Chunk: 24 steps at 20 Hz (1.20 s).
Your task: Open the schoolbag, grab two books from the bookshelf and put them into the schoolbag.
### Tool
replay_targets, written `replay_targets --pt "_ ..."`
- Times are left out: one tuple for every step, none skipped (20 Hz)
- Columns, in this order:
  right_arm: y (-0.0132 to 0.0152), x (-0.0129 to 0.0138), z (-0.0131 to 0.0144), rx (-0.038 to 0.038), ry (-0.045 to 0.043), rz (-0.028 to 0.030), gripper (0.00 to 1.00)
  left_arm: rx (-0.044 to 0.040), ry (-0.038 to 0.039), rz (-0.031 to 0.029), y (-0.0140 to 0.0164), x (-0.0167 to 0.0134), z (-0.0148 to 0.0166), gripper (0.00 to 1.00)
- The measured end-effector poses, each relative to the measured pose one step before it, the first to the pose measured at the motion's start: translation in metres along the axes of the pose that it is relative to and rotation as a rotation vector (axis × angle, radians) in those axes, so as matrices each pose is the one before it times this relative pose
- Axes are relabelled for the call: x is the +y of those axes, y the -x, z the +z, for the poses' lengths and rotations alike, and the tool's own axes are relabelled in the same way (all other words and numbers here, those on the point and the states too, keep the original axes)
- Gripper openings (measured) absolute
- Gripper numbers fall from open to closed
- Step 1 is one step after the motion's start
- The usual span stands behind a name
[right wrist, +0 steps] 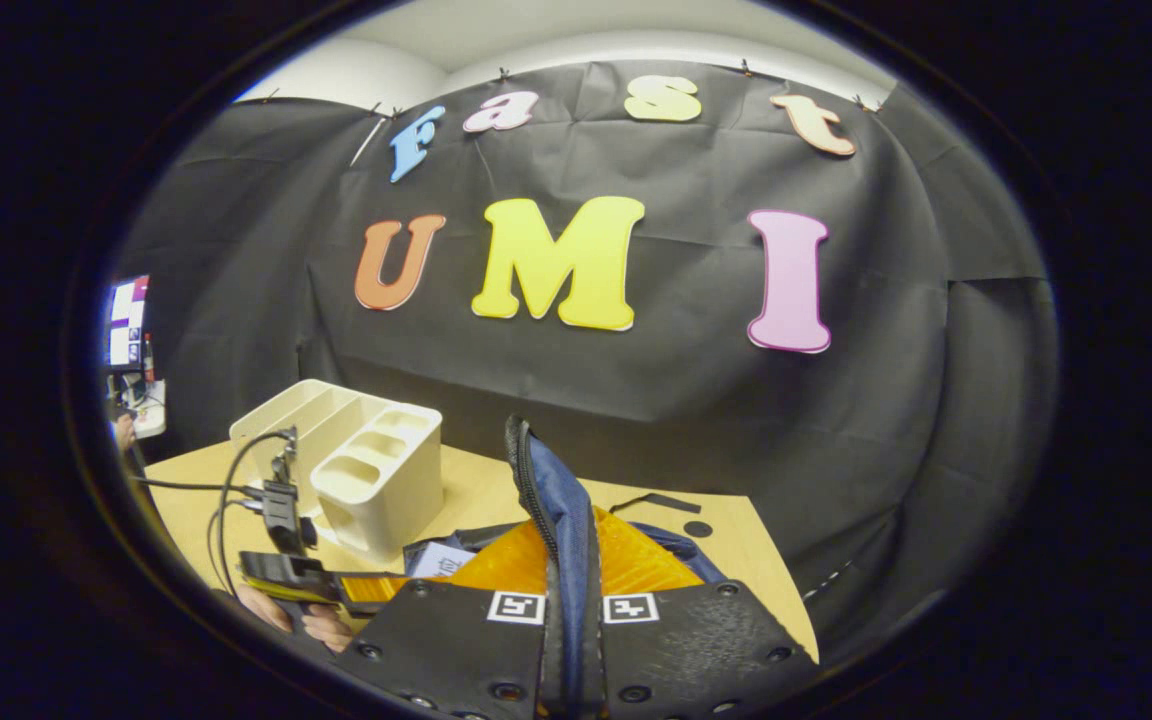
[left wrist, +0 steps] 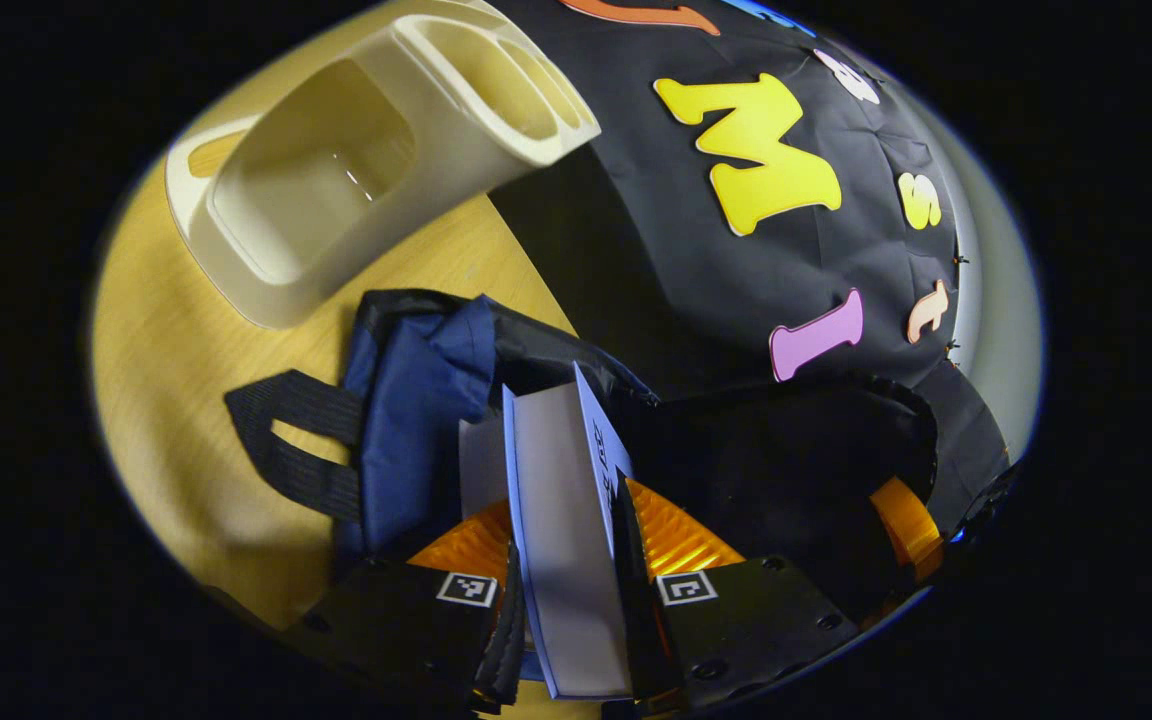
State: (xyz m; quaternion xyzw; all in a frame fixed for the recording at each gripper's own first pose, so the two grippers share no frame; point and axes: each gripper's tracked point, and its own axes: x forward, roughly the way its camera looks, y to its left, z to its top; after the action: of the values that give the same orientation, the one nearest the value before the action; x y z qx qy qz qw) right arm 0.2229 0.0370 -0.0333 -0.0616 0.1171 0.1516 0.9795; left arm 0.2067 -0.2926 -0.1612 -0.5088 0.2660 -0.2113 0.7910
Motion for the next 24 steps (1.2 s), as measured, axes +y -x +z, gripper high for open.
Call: replay_targets --pt "0.00006 -0.00187 0.00056 -0.00136 0.0009 -0.00321 0.06 0.0084 -0.0129 -0.00261 -0.00754 -0.00483 -0.00422 0.43" --pt "0.00065 -0.00045 0.00009 -0.00042 -0.00137 -0.00014 0.07 0.00738 -0.00812 -0.00086 -0.00649 -0.00317 -0.00499 0.44" --pt "0.00035 -0.00058 0.00042 -0.00209 -0.00417 -0.00005 0.06 0.0029 -0.00097 -0.00156 -0.00581 -0.00265 -0.00269 0.43" --pt "-0.00009 -0.001 0.00068 -0.00091 -0.00357 -0.00102 0.06 0.00729 -0.009 -0.00377 -0.00616 -0.00515 -0.00453 0.43" --pt "-0.00002 -0.0013 0.00118 -0.00064 -0.00534 -0.00124 0.07 0.0031 -0.00599 -0.00101 -0.0041 -0.00268 -0.00306 0.43" --pt "0.00045 -0.00172 0.0006 -0.00308 -0.01338 -0.00083 0.06 0.00223 -0.00849 -0.00131 -0.00489 -0.0034 -0.00269 0.43" --pt "0.00016 -0.00206 0.00008 -0.0006 -0.01321 -0.00152 0.06 0.00561 -0.00123 -0.00041 -0.00519 -0.00298 -0.00224 0.43" --pt "-0.00127 -0.00162 0.00045 -0.00051 -0.01101 -0.00289 0.07 0.0028 0.00148 -0.00047 -0.00546 -0.00133 -0.00173 0.43" --pt "-0.00075 -0.0015 0.00031 0.00147 -0.00546 -0.00251 0.09 0.00332 0.00163 -0.00216 -0.00539 -0.00161 -0.00244 0.43" --pt "-0.00182 -0.00098 -0.00172 0.00417 0.00185 -0.00464 0.07 0.00211 -0.00605 0.00383 -0.00194 -0.00005 -0.00148 0.44" --pt "-0.00021 -0.00275 0.0001 0.00007 -0.00025 -0.00928 0.06 -0.00556 0.00158 0.00205 -0.0005 -0.00124 0.00246 0.44" --pt "-0.00088 -0.00129 -0.00022 0.00084 -0.00056 -0.004 0.07 0.00502 0.00288 0.0051 -0.00091 0.00005 0.00041 0.43" --pt "-0.00028 -0.00039 -0.00083 0.00339 0.00048 -0.00266 0.07 0.01056 0.00301 0.01718 -0.00053 0.00205 -0.00196 0.45" --pt "-0.0019 -0.00031 -0.0032 0.00771 -0.00153 -0.00149 0.07 0.0164 -0.02242 0.02142 -0.00073 -0.00066 -0.0017 0.48" --pt "-0.00024 -0.00021 -0.00113 0.00577 -0.00449 -0.00005 0.07 0.01638 -0.05199 0.01755 -0.00069 -0.0018 -0.00316 0.56" --pt "-0.00029 -0.00062 -0.00179 0.00435 -0.00236 -0.00115 0.07 0.00617 -0.07972 0.02824 -0.00232 -0.00205 0.00125 0.6" --pt "0.00107 -0.00132 -0.00026 0.00187 -0.00147 -0.00531 0.07 0.00146 -0.08183 0.03192 0.00098 0.0019 -0.00008 0.69" --pt "0.00094 -0.00222 0.00112 -0.00534 0.00153 -0.00741 0.07 -0.01114 -0.04839 0.0318 0.00213 0.00248 0.00222 0.73" --pt "0.00116 -0.00238 -0.00023 0.00048 0.00087 -0.00689 0.07 0.01064 -0.0256 0.01496 0.00005 -0.00004 -0.00013 0.78" --pt "0.00142 -0.00205 -0.0016 0.00263 0.00086 -0.00895 0.07 0.01172 -0.01221 0.0 0.00094 -0.00108 -0.00177 0.81" --pt "-0.00054 -0.00276 -0.0008 0.00453 -0.00114 -0.00949 0.07 0.00596 0.00336 -0.00515 0.00089 0.00044 0.00095 0.82" --pt "-0.00012 -0.00142 -0.00278 0.00805 -0.00372 -0.00562 0.07 0.0118 -0.00194 -0.0069 0.00217 -0.00015 -0.00041 0.82" --pt "0.00088 -0.00132 -0.00224 0.00524 -0.00809 -0.00356 0.07 0.0075 -0.0042 -0.00122 0.00262 0.0009 -0.00076 0.83" --pt "-0.00006 -0.00129 -0.00188 0.00564 -0.00359 -0.00342 0.07 0.00703 -0.00593 0.00655 0.00326 0.00114 -0.00035 0.84"
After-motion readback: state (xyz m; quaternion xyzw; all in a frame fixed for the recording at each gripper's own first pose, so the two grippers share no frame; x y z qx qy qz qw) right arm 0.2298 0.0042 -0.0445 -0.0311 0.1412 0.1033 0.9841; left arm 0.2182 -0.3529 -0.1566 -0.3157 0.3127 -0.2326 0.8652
